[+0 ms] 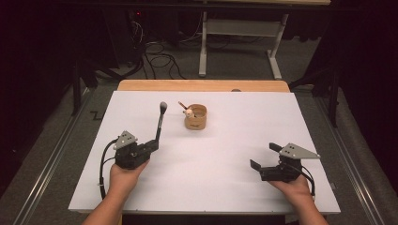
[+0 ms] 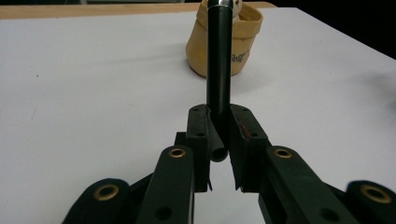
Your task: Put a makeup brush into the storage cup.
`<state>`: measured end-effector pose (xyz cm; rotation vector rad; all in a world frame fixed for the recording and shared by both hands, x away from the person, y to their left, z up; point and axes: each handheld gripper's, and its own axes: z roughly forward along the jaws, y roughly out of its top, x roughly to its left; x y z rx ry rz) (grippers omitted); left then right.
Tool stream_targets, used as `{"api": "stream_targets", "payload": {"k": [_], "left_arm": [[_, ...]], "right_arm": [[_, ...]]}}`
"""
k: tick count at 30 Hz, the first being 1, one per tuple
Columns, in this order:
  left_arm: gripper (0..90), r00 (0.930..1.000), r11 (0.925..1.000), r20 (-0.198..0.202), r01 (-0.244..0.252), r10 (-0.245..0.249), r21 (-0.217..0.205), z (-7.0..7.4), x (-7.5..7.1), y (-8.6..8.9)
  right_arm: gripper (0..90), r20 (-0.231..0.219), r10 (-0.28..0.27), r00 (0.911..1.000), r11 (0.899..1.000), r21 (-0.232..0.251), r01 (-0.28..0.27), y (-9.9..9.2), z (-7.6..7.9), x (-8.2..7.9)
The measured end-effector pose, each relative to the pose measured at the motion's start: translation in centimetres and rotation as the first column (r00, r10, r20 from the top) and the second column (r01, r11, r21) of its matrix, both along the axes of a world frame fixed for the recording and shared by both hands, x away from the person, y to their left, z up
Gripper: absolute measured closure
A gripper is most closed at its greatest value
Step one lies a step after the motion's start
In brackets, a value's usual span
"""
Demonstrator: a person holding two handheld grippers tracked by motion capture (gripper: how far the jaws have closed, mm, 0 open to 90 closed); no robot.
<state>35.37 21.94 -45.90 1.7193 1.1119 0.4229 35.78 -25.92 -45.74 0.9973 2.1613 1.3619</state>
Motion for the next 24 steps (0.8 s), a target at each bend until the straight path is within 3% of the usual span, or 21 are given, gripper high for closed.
{"api": "stream_targets", "payload": {"k": [9,24], "left_arm": [[79.2,0.9941,0.9991,0.101,0.041,-0.039,-0.015,0.4,-0.62,-0.15],[79.2,0.9912,0.9976,0.113,0.068,-0.069,0.013,0.63,-0.5,-0.84]], "right_arm": [[0.3,0.006,0.007,1.0,1.0,-0.005,-0.007,0.05,-0.01,0.02],[0.3,0.002,0.007,1.0,1.0,-0.009,-0.007,0.16,-0.03,0.02]]}}
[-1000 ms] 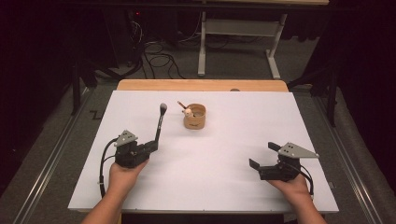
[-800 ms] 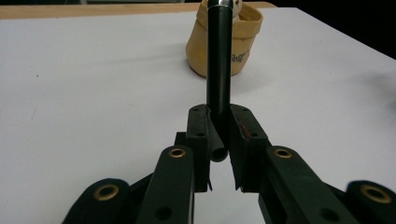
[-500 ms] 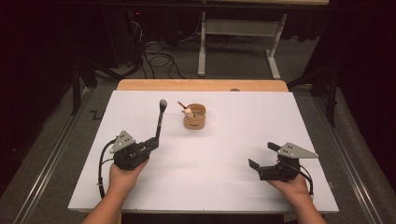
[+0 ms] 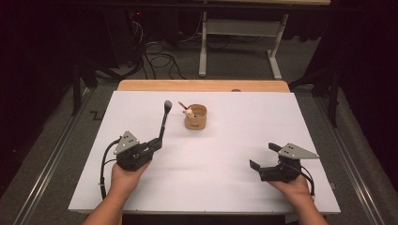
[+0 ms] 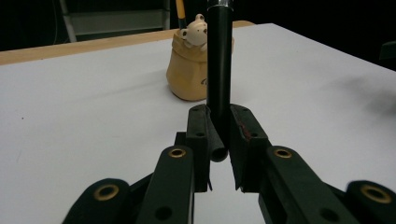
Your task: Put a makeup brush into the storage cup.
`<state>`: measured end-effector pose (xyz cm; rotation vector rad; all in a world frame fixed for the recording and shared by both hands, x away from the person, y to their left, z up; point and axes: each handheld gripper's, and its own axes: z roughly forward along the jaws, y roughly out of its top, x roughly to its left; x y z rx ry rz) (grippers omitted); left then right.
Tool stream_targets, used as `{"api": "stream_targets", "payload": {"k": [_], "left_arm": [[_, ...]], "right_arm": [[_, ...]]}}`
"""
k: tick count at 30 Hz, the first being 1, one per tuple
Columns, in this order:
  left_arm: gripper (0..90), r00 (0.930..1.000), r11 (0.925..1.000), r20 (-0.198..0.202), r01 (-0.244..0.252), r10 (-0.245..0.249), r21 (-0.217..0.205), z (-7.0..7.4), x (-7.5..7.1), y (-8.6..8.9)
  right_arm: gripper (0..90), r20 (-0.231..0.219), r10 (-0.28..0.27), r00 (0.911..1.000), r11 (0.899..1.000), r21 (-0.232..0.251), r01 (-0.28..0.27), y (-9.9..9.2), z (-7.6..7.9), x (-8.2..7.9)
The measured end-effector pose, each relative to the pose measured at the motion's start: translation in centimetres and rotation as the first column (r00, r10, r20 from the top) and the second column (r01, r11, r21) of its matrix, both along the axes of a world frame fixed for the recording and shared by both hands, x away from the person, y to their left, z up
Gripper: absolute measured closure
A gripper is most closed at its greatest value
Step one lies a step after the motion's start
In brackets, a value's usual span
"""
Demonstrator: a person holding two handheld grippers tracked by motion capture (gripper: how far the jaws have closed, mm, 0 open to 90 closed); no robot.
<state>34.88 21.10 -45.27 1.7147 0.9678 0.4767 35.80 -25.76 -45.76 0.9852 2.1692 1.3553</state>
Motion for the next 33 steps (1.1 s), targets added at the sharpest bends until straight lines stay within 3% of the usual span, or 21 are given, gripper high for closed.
{"api": "stream_targets", "payload": {"k": [5,16,27,33], "left_arm": [[79.3,0.9997,0.9996,0.0,0.024,-0.024,0.018,0.8,0.2,-0.9],[79.2,0.9948,0.995,0.023,0.1,-0.1,0.002,1.9,0.6,-4.3],[79.2,0.987,0.9873,0.03,0.159,-0.158,-0.014,1.9,0.8,-7.1],[79.2,0.9788,0.9792,0.041,0.202,-0.201,-0.021,1.5,0.3,-8.4]], "right_arm": [[0.2,0.008,0.004,1.0,1.0,0.0,-0.004,0.0,0.1,-0.1],[0.2,0.006,0.005,1.0,1.0,0.002,-0.005,0.2,0.1,-0.2],[0.2,0.008,0.011,0.9999,1.0,0.002,-0.011,0.5,0.2,-0.3],[0.3,0.022,0.034,0.9992,0.999,0.004,-0.034,1.2,0.4,-0.4]]}}
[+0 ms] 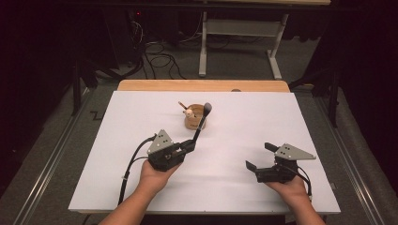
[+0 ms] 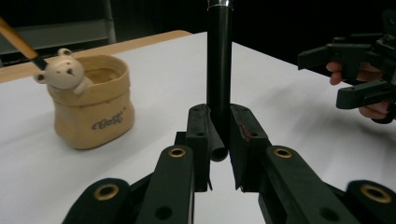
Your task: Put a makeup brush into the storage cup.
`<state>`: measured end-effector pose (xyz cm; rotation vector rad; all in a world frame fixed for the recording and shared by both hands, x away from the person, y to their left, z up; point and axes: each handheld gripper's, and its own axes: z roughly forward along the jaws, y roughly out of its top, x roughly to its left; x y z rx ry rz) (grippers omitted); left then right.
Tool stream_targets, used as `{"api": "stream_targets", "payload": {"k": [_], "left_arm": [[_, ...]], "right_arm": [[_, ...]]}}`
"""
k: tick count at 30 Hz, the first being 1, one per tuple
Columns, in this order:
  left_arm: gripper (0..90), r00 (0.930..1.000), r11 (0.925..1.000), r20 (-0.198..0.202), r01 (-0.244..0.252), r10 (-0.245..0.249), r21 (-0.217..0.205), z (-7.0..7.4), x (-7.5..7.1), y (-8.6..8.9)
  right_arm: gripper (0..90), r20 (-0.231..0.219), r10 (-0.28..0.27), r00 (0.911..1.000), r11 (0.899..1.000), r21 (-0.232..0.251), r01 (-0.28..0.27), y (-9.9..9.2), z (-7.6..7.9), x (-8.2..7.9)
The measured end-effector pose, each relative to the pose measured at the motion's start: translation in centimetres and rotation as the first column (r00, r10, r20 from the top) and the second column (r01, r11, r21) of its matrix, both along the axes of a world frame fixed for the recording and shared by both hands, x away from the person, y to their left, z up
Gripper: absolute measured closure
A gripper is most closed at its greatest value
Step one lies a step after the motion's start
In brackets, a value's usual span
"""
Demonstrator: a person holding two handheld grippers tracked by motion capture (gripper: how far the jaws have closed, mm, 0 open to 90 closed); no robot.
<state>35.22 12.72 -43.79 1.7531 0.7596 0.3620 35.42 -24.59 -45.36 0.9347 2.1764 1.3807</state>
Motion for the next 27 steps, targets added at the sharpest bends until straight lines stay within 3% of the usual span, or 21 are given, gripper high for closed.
{"api": "stream_targets", "payload": {"k": [12,27], "left_arm": [[79.2,0.9992,0.9992,-0.014,0.037,-0.037,-0.014,-0.6,-0.6,-0.6],[79.2,0.9989,0.9992,-0.03,0.037,-0.037,-0.014,-1.1,-0.6,-0.3]], "right_arm": [[0.2,0.02,0.03,0.9993,0.999,0.023,-0.031,2.0,0.7,0.0],[0.8,0.039,0.112,0.993,0.992,0.05,-0.114,6.9,1.6,0.4]]}}
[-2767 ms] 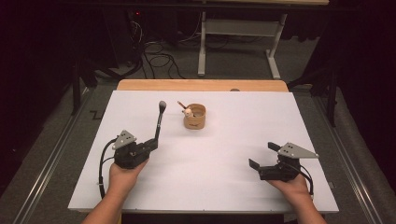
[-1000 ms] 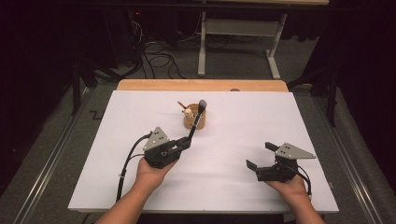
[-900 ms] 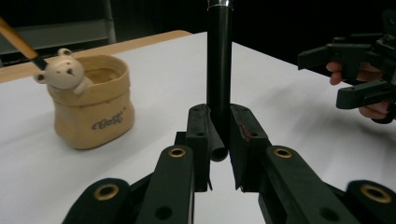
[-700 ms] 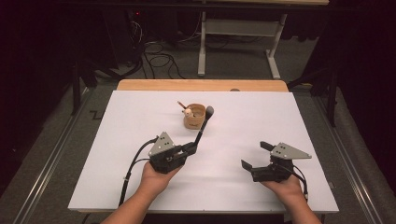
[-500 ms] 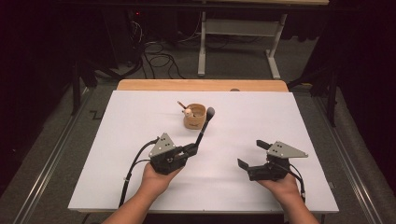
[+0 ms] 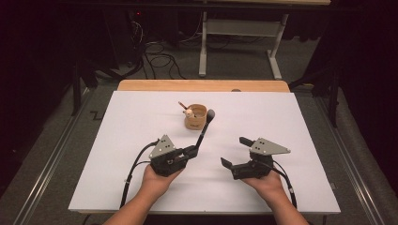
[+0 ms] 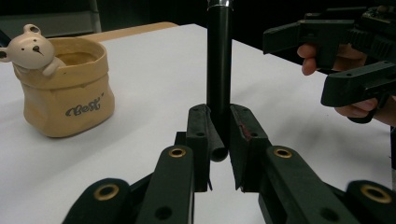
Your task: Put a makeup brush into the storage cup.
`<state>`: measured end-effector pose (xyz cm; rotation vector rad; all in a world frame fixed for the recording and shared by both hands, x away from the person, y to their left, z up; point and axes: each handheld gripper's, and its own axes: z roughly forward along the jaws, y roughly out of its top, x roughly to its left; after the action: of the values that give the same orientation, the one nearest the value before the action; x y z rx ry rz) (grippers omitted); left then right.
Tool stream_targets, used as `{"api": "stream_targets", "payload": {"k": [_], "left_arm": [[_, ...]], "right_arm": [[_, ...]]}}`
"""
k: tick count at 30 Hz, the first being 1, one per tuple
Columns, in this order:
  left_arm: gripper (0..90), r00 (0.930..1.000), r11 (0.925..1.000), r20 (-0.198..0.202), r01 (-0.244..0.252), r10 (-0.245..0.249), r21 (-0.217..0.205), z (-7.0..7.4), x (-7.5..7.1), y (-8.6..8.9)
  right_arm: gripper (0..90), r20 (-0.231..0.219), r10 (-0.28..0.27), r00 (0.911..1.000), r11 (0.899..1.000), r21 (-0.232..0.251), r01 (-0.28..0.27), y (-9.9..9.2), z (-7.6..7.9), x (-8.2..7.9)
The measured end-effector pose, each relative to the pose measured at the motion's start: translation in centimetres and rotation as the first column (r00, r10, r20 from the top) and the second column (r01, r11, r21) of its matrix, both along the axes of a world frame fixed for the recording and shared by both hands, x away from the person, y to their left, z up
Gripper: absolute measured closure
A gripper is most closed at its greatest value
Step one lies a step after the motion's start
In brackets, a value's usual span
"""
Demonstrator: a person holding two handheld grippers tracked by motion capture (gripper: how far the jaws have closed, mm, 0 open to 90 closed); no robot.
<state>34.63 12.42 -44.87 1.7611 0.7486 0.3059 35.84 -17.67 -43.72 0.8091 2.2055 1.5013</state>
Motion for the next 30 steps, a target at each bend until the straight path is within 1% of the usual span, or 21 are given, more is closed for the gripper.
{"api": "stream_targets", "payload": {"k": [7,10,14,16,21,23,25,29,30], "left_arm": [[79.2,0.9999,0.9999,0.003,-0.01,0.01,-0.005,0.0,0.0,0.2],[79.2,0.9999,0.9999,0.002,-0.013,0.013,-0.006,0.0,0.0,0.3],[79.2,0.9999,0.9998,0.005,-0.016,0.016,-0.008,0.0,0.0,0.4],[79.2,0.9999,0.9999,0.005,-0.015,0.015,-0.007,0.0,0.0,0.4],[79.3,0.9998,0.9998,0.007,-0.019,0.019,-0.006,0.0,0.0,0.4],[79.2,0.9998,0.9998,0.007,-0.02,0.02,-0.006,-0.1,0.0,0.4],[79.2,0.9998,0.9998,0.007,-0.021,0.021,-0.006,-0.1,0.0,0.5],[79.2,0.9997,0.9998,0.01,-0.021,0.021,-0.007,-0.1,0.0,0.4],[79.2,0.9997,0.9997,0.01,-0.022,0.022,-0.008,-0.1,0.0,0.4]], "right_arm": [[1.6,-0.003,0.017,0.9999,1.0,0.012,-0.017,1.2,0.4,0.2],[1.8,-0.002,0.024,0.9997,1.0,0.01,-0.024,1.6,0.6,0.3],[2.6,0.001,0.037,0.9993,0.999,0.03,-0.037,2.3,0.9,0.6],[2.9,0.002,0.038,0.9993,0.999,0.032,-0.039,2.4,1.0,0.6],[4.1,0.001,0.046,0.9989,0.997,0.055,-0.046,3.2,1.5,0.9],[4.2,0.005,0.048,0.9988,0.997,0.053,-0.048,3.3,1.6,1.0],[5.0,0.007,0.052,0.9986,0.996,0.067,-0.052,3.6,1.9,1.1],[5.4,0.006,0.057,0.9984,0.996,0.075,-0.057,3.9,2.1,1.2],[6.1,0.007,0.061,0.9981,0.995,0.083,-0.061,4.3,2.3,1.3]]}}
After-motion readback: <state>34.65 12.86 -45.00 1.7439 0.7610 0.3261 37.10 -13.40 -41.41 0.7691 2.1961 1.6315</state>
